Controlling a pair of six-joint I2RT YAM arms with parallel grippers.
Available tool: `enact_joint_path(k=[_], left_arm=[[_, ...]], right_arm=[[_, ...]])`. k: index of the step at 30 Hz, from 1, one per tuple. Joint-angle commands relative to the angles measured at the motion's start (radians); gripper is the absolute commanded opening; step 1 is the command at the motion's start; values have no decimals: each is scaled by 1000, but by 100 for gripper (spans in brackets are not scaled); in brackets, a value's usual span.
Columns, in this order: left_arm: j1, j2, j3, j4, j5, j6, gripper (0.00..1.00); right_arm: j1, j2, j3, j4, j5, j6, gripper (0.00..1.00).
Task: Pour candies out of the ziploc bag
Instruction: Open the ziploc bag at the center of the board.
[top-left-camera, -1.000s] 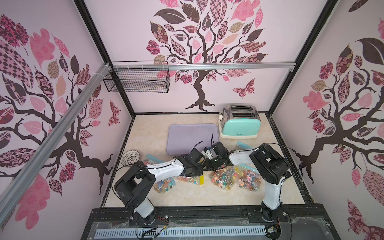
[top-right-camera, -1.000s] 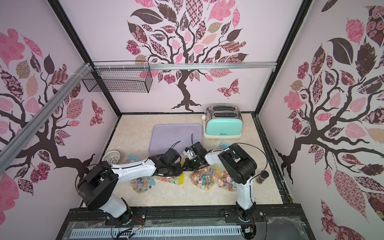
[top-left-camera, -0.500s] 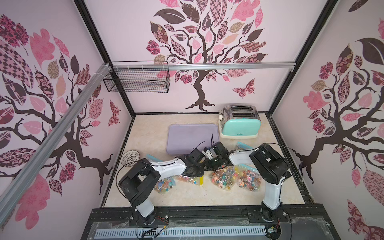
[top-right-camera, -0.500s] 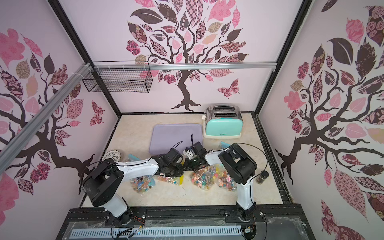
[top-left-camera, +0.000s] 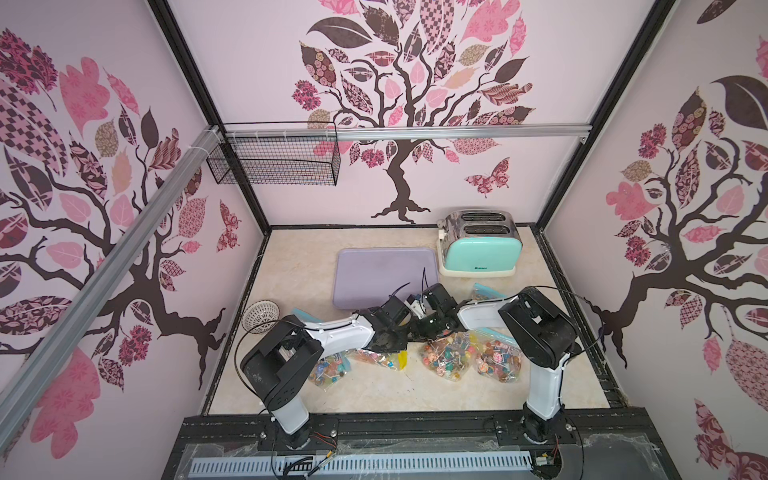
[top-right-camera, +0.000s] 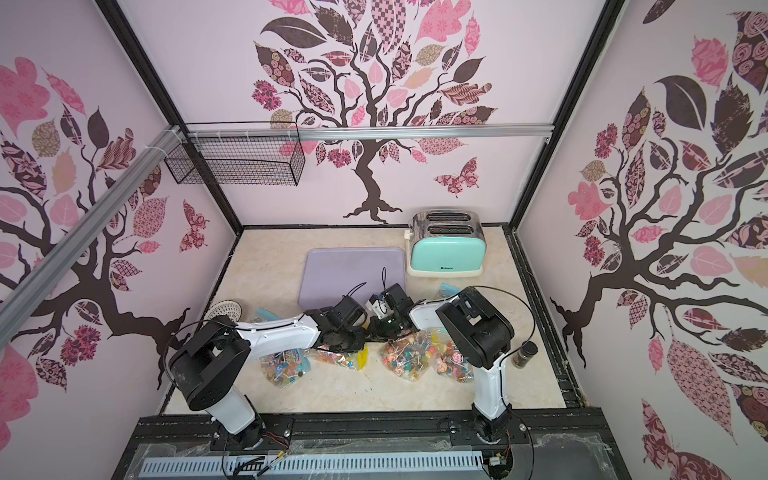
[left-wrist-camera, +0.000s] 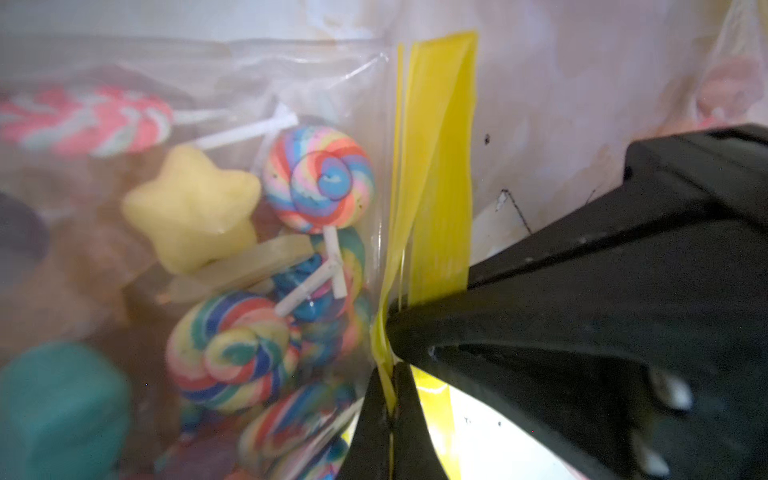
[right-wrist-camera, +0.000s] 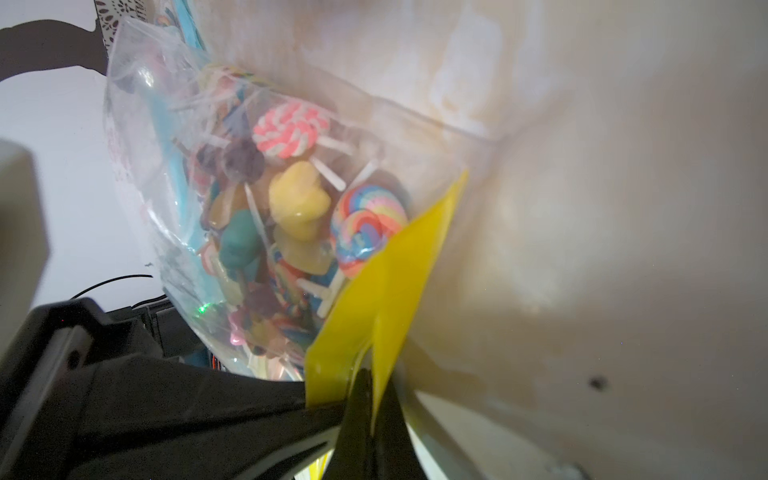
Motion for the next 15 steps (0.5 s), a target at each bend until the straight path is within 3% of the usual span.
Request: enact_joint_path(k=[1,5,15], left_arm=[[5,47,4,-6,-22,-1,0],[6,43,16,-35,-50,-15,0],[-1,49,-11,-89,-211,-236,0]], right_arm=[[5,19,-29,-102,98,-13,0],[7,33,-23,-144,162,-19,0],[70,56,26,-316,450,-27,0]])
